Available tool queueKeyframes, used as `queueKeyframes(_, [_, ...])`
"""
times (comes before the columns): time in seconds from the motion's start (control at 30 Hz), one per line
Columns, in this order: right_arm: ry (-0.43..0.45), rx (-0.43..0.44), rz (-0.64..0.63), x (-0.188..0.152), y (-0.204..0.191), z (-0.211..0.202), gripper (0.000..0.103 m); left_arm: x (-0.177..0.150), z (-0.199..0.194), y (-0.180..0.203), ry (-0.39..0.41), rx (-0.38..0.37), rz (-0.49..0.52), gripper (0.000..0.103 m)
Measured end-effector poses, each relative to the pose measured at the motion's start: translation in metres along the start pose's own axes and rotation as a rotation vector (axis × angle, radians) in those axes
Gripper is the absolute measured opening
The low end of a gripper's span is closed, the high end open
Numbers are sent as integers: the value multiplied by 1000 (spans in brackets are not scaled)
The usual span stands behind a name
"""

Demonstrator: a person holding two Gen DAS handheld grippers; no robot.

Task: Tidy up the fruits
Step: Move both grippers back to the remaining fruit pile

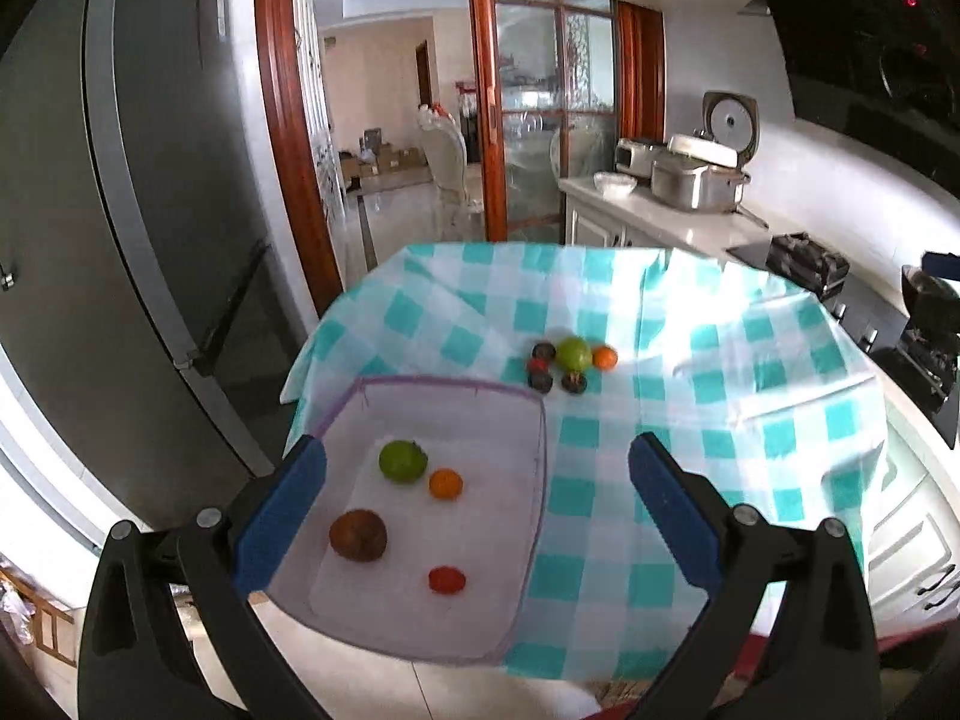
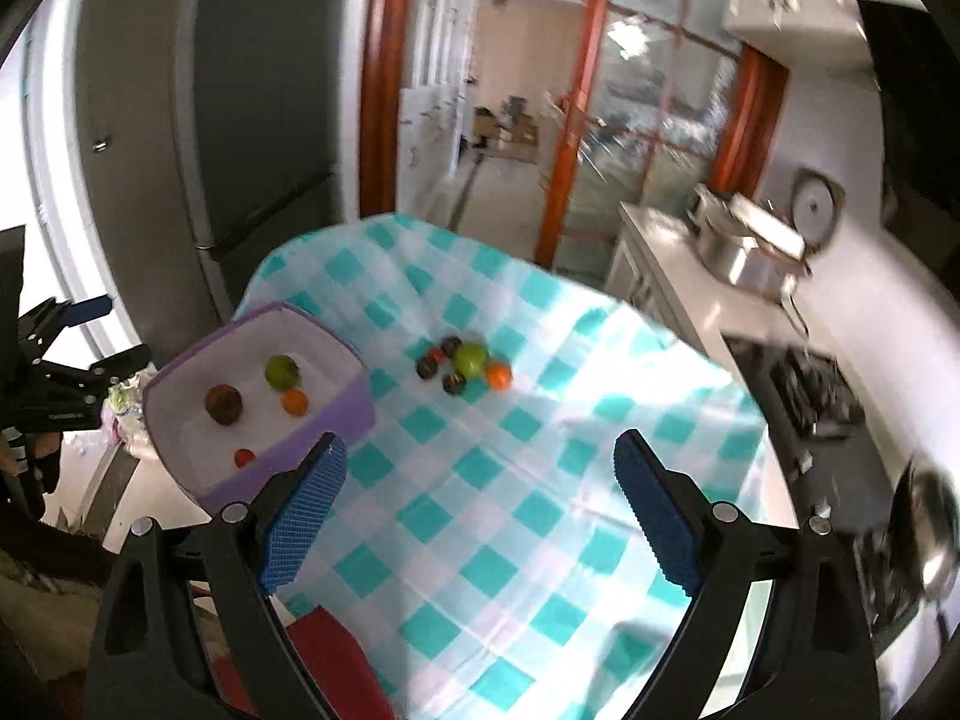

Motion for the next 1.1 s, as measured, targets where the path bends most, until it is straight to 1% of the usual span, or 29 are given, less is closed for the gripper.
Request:
queueKeyframes(0.1, [-23, -5, 40, -7, 13, 15, 88, -2, 18, -7, -43, -6, -31, 101])
queueKeyframes(0.2, [-46, 11, 70, -5, 25, 33, 88, 3, 42, -9, -92, -8, -58, 101])
queueKeyframes(0.37, [-95, 49, 84, 10, 37, 80, 88, 11, 75, 8, -147, -5, -31, 101])
queueKeyframes(0.47, [-129, 70, 75, 23, 43, 118, 88, 21, 105, 23, -194, -13, -12, 101])
queueKeyframes(0.53, [-163, 90, 81, 35, 50, 150, 88, 34, 130, 37, -234, -38, -23, 101])
queueKeyframes(0.67, [-216, 110, 82, 54, 64, 211, 88, 60, 173, 68, -274, -85, -20, 101])
queueKeyframes(0.7, [-232, 119, 82, 59, 67, 231, 88, 69, 185, 80, -275, -102, -15, 101])
queueKeyframes(0.77, [-264, 140, 85, 65, 72, 265, 88, 83, 204, 99, -274, -108, 2, 101])
queueKeyframes(0.87, [-303, 172, 72, 73, 77, 317, 88, 104, 239, 134, -267, -152, 21, 101])
queueKeyframes(0.97, [-333, 204, 64, 79, 79, 368, 88, 110, 272, 160, -287, -171, 47, 101])
queueKeyframes(1.03, [-347, 225, 55, 82, 77, 402, 88, 108, 294, 171, -309, -169, 63, 101])
queueKeyframes(1.1, [-352, 231, 24, 86, 71, 427, 88, 104, 315, 180, -331, -167, 73, 101])
Point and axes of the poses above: each gripper's, at about its wrist camera, not at the fingertips, and z roughly the way its jaws point, y to its right, x to its top, the point moved 4 cm from there along z, roughly the way its jaws point, and after that the axes turned 15 degrees about -y, right-handed, at the moved point
